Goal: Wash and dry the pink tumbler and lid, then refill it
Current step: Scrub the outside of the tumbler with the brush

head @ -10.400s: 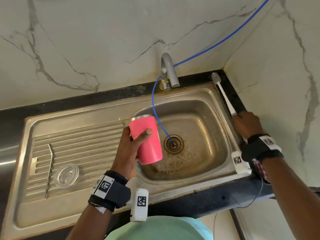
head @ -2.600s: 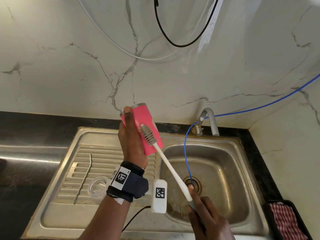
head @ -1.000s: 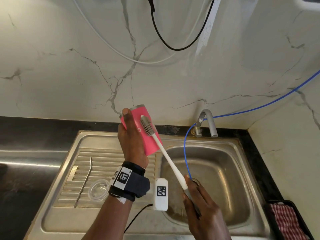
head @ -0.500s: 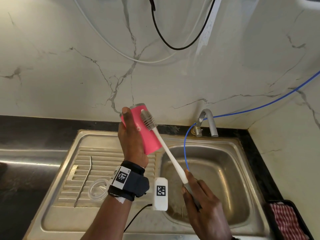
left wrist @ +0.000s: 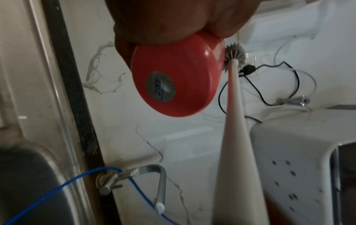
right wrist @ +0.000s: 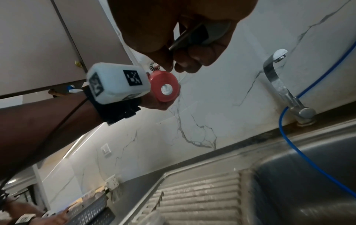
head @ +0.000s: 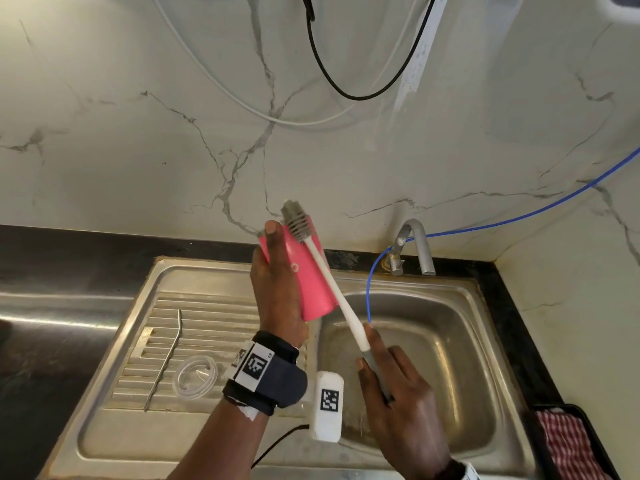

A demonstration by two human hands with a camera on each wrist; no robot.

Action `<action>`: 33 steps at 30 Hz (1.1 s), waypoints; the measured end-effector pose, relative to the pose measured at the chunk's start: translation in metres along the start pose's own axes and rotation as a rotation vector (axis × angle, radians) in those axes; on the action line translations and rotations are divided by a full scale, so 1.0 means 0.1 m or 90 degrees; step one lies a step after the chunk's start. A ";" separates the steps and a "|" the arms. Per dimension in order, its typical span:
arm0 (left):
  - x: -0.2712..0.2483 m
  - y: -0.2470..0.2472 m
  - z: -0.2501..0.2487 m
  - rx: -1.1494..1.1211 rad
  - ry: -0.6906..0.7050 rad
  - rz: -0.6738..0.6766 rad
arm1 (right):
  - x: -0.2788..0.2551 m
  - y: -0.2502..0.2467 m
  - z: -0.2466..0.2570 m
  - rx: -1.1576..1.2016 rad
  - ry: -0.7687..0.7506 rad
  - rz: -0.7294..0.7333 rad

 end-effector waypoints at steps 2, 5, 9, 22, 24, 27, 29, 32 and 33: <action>-0.04 0.03 0.07 0.014 -0.006 0.011 | 0.08 0.03 0.01 -0.019 -0.007 -0.006; 0.04 0.01 -0.05 -0.001 0.009 -0.003 | -0.05 0.05 0.00 -0.006 -0.034 0.016; 0.26 -0.21 -0.31 -0.061 0.058 -0.069 | -0.38 -0.02 -0.11 -0.024 -0.055 0.066; 0.28 -0.23 -0.35 -0.065 0.073 -0.096 | -0.37 -0.09 -0.07 -0.060 -0.055 0.072; 0.26 -0.20 -0.32 -0.054 0.070 -0.088 | -0.31 -0.06 -0.07 -0.073 -0.054 0.073; 0.20 -0.13 -0.22 -0.023 0.049 -0.074 | -0.21 0.02 -0.07 -0.055 -0.038 0.053; 0.23 -0.13 -0.25 -0.033 0.051 -0.075 | -0.25 0.01 -0.07 -0.049 -0.045 0.045; 0.29 -0.21 -0.31 -0.058 0.056 -0.098 | -0.34 -0.06 -0.06 -0.053 -0.055 0.048; 0.29 -0.21 -0.30 -0.061 0.056 -0.097 | -0.33 -0.05 -0.06 -0.057 -0.056 0.049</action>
Point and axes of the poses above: each hand's wrist, its own x-axis towards the middle knuckle, its own y-axis out of the palm, z = x × y, the point moved 7 cm from there along x, towards the middle knuckle, and after that the axes turned 10 degrees about -x, right-handed, at the moved point
